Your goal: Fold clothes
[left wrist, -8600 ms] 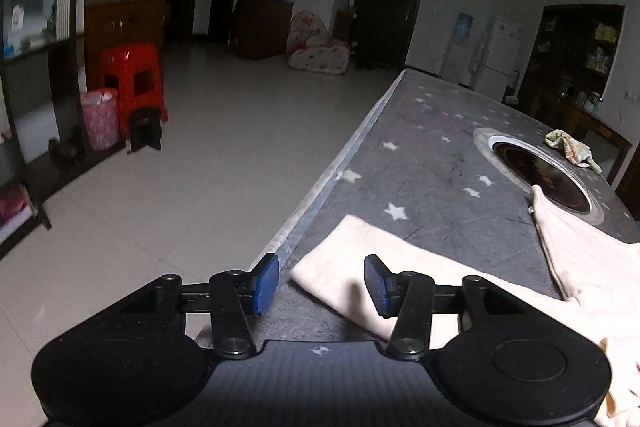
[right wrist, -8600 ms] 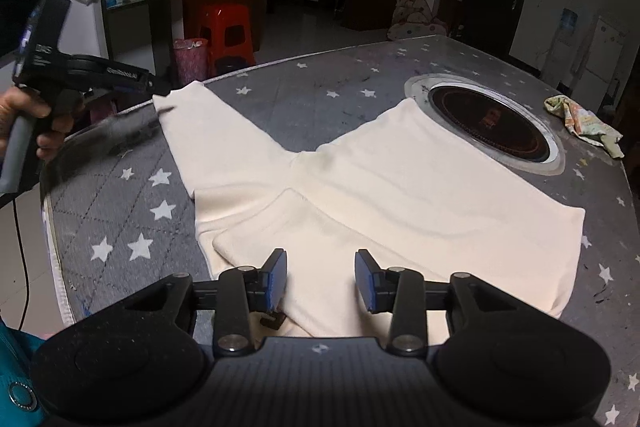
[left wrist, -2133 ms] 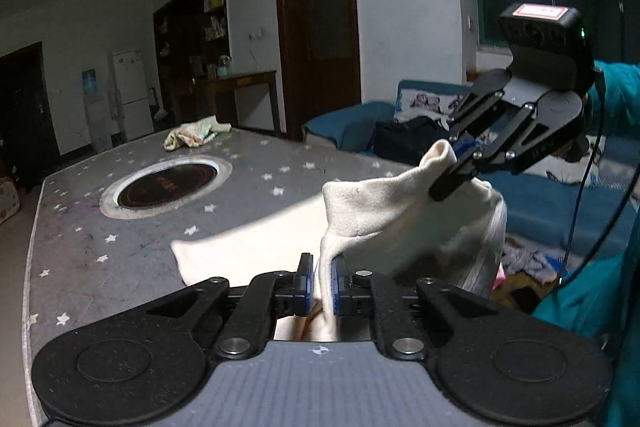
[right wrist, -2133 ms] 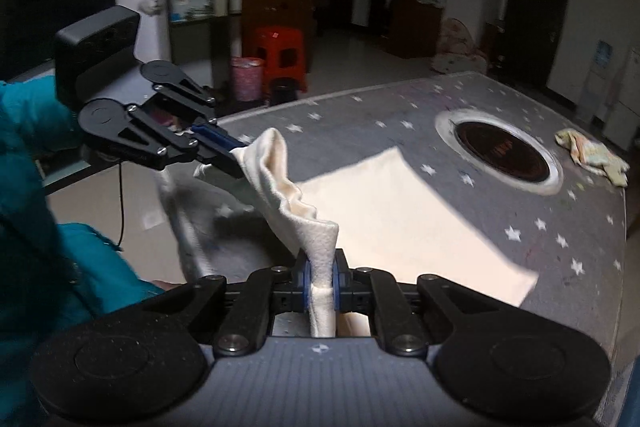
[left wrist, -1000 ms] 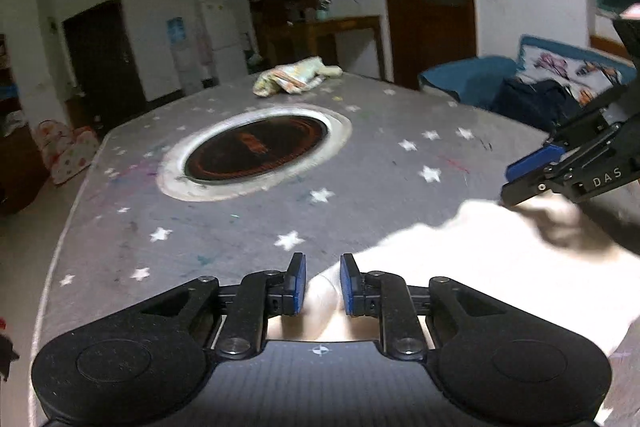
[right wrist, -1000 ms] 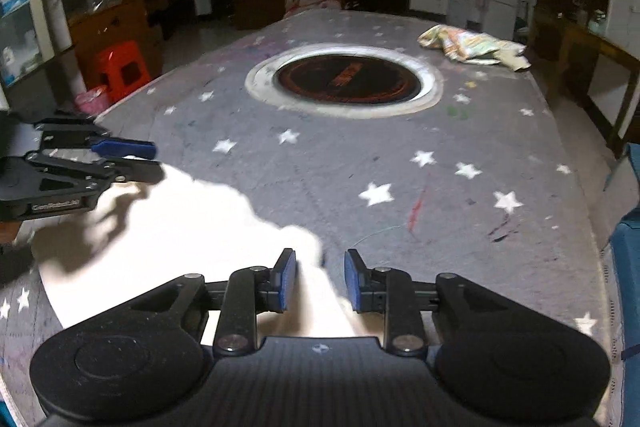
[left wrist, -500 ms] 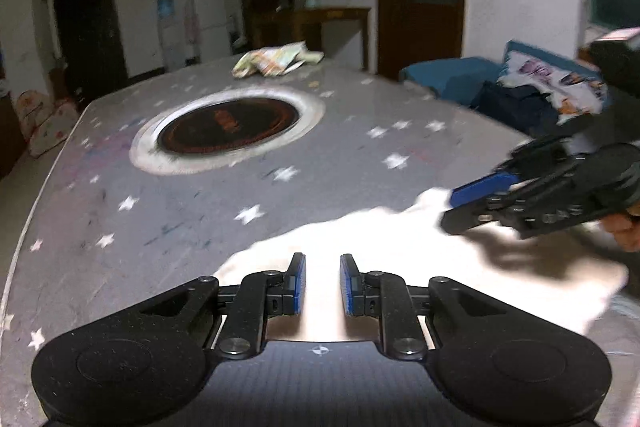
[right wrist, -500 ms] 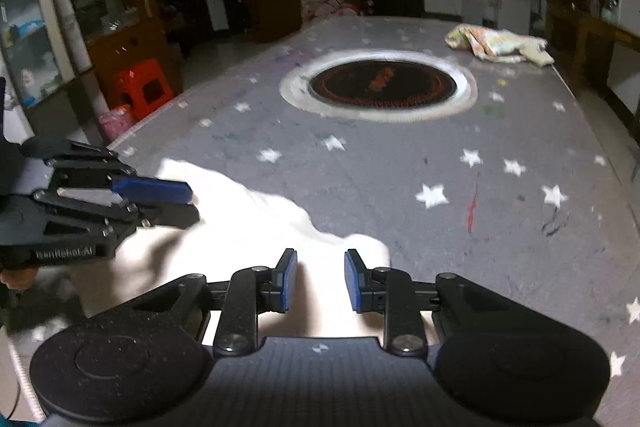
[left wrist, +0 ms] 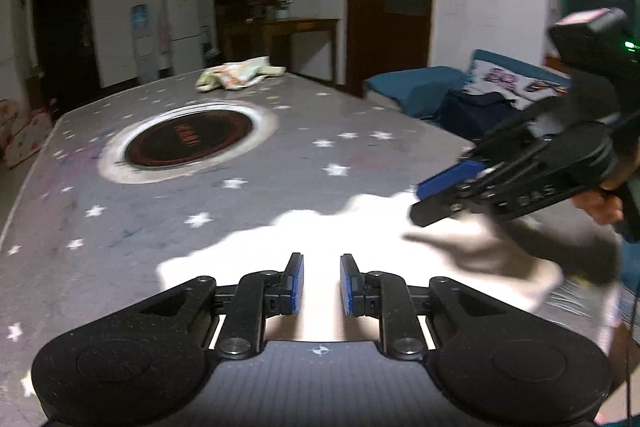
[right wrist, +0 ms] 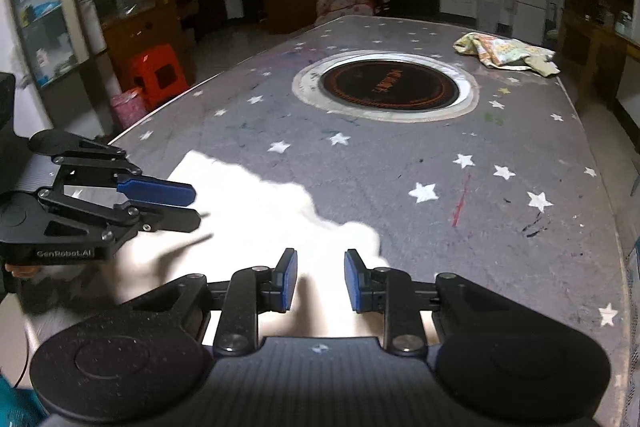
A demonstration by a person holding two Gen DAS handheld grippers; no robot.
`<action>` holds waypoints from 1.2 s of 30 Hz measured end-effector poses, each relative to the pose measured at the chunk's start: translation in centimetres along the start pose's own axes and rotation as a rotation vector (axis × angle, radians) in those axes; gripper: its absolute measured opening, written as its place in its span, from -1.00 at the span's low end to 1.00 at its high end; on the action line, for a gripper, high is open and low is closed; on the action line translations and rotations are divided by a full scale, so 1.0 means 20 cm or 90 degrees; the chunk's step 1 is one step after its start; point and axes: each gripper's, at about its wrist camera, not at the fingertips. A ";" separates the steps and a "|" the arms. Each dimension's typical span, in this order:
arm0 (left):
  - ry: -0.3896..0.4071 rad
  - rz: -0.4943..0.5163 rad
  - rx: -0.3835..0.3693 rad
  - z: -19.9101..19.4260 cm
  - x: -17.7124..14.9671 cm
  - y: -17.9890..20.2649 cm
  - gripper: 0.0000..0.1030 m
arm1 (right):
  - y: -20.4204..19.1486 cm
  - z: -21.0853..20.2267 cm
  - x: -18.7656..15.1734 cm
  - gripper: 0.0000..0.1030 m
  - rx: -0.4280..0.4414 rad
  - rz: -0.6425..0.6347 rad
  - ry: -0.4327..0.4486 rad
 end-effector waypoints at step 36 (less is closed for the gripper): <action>-0.005 0.052 -0.099 -0.03 -0.15 0.30 -0.34 | -0.17 -0.30 -0.30 -0.52 0.020 -0.078 -0.049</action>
Point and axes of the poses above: each gripper's, at about its wrist camera, not at the fingertips, and z roughly the way its jaws point, y to its right, x to its top, and after that the axes turned 4 degrees about y, right-handed
